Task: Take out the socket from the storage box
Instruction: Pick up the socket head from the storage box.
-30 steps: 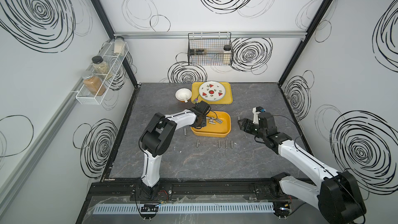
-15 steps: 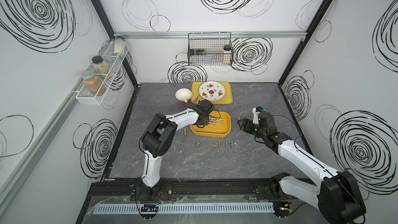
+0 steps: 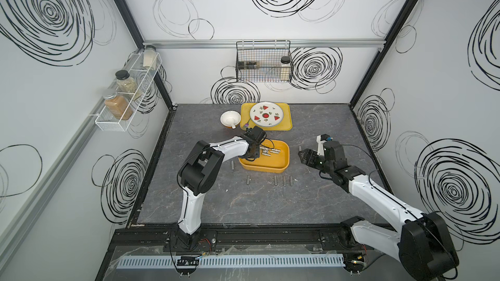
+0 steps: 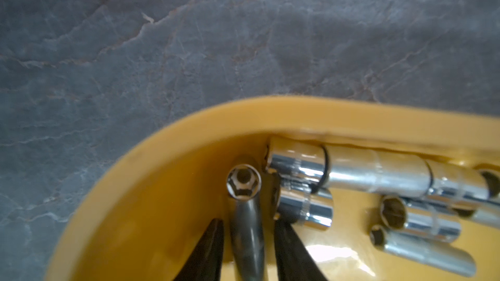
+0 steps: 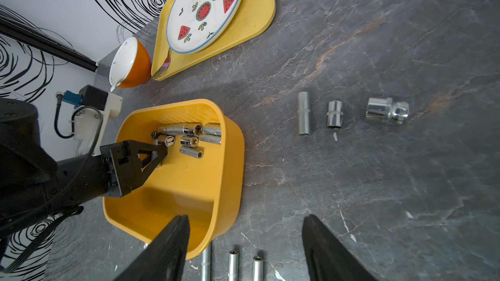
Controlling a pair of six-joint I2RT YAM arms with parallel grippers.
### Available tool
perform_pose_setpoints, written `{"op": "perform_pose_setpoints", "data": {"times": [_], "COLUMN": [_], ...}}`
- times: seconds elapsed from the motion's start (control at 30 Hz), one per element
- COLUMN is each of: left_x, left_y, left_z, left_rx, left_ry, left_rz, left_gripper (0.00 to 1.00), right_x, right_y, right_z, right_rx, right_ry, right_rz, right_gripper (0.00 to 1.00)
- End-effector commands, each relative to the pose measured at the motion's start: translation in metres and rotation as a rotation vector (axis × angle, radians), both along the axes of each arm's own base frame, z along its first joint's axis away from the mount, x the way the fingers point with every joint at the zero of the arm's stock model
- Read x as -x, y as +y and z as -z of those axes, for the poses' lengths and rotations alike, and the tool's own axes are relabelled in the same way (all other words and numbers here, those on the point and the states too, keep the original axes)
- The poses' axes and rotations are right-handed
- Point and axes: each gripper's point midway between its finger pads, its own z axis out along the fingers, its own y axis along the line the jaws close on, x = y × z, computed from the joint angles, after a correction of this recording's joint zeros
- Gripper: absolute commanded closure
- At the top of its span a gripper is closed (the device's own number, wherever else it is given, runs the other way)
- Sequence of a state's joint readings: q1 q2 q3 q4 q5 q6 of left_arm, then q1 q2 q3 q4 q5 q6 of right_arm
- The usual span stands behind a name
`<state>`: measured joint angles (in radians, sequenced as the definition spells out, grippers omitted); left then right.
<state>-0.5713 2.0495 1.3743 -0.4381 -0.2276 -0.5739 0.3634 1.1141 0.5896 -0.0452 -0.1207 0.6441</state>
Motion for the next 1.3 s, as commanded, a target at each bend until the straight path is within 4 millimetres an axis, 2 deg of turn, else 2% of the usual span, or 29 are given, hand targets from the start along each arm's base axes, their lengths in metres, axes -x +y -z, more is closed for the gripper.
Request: {"op": "perform_pose_setpoints", "data": {"times": [0.0, 0.1, 0.33, 0.57, 0.73, 0.9, 1.03, 1.2, 1.27], "left_x": [0.011, 0.008, -0.005, -0.005, 0.005, 0.020, 0.035, 0.055, 0.059], "left_y": [0.010, 0.009, 0.006, 0.003, 0.009, 0.033, 0.060, 0.105, 0.111], "left_z": [0.030, 0.020, -0.023, -0.074, -0.094, -0.099, -0.091, -0.078, -0.075], "left_rx": [-0.027, -0.018, 0.012, 0.061, 0.077, 0.066, 0.055, 0.040, 0.034], "left_ry": [0.068, 0.044, -0.047, -0.133, -0.159, -0.175, -0.177, -0.185, -0.191], "left_rz": [-0.016, -0.016, -0.022, -0.018, -0.024, -0.073, -0.135, -0.243, -0.259], "left_gripper": [0.71, 0.80, 0.90, 0.91, 0.91, 0.92, 0.91, 0.92, 0.91], "right_x": [-0.003, -0.003, -0.003, -0.003, -0.003, -0.003, -0.002, -0.003, -0.003], "right_y": [0.003, 0.003, 0.003, 0.001, 0.004, 0.004, 0.004, 0.004, 0.004], "right_z": [-0.009, -0.009, -0.008, -0.012, -0.010, -0.011, -0.010, -0.010, -0.010], "right_rx": [-0.007, -0.008, -0.010, -0.010, -0.011, -0.013, -0.014, -0.015, -0.015], "right_ry": [-0.013, -0.013, -0.011, -0.027, -0.014, -0.019, -0.015, -0.016, -0.017], "right_rz": [-0.002, -0.001, -0.003, 0.006, -0.003, -0.003, -0.005, -0.006, -0.006], "right_gripper": [0.29, 0.29, 0.29, 0.29, 0.29, 0.29, 0.29, 0.29, 0.29]}}
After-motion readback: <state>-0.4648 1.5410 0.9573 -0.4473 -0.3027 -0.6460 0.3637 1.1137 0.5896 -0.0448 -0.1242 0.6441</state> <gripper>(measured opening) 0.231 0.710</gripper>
